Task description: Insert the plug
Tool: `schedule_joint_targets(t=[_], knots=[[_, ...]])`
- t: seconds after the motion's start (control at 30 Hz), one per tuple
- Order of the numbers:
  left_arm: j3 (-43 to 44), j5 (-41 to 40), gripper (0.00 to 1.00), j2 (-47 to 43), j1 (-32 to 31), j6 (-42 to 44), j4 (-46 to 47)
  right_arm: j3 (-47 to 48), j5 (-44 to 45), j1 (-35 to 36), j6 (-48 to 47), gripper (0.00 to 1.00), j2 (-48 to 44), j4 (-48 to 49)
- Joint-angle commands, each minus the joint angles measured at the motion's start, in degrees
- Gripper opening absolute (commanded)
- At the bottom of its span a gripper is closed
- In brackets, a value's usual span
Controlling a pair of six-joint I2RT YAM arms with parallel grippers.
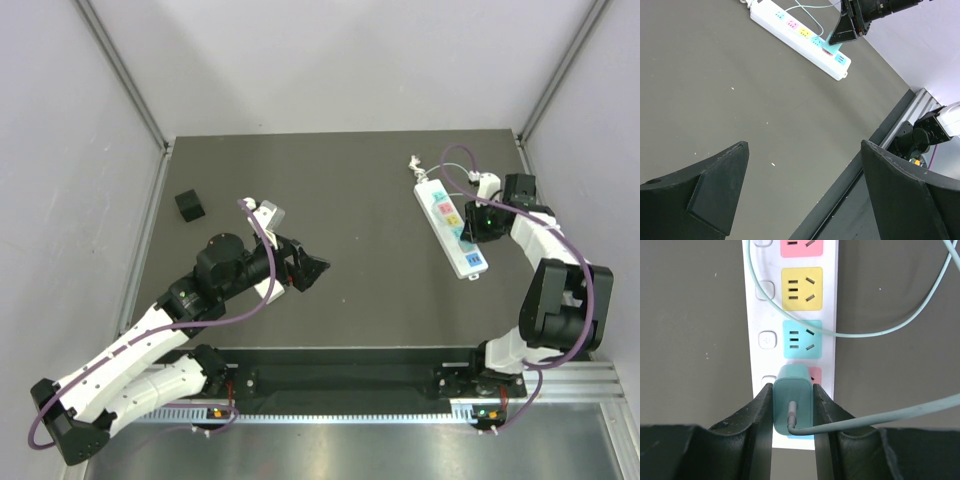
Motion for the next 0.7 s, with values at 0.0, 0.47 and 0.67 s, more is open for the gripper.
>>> schedule_joint_targets(t=[0.0, 0.47, 0.67], knots=[[-0.1, 0.2, 0.97, -0.9, 0.1, 0.2, 3.2, -2.8, 3.1, -0.9, 0.8, 0.0, 1.6, 1.7], [0.5, 0.6, 0.97, 0.1, 0.1, 0.5, 3.7, -9.2, 8.2, -1.1, 0.8, 0.0, 2.4, 2.9], [0.6, 0.3, 0.97, -0.2, 0.1, 0.8, 3.6, -8.0, 10.1, 0.4, -1.6, 0.0, 6.8, 1.0]])
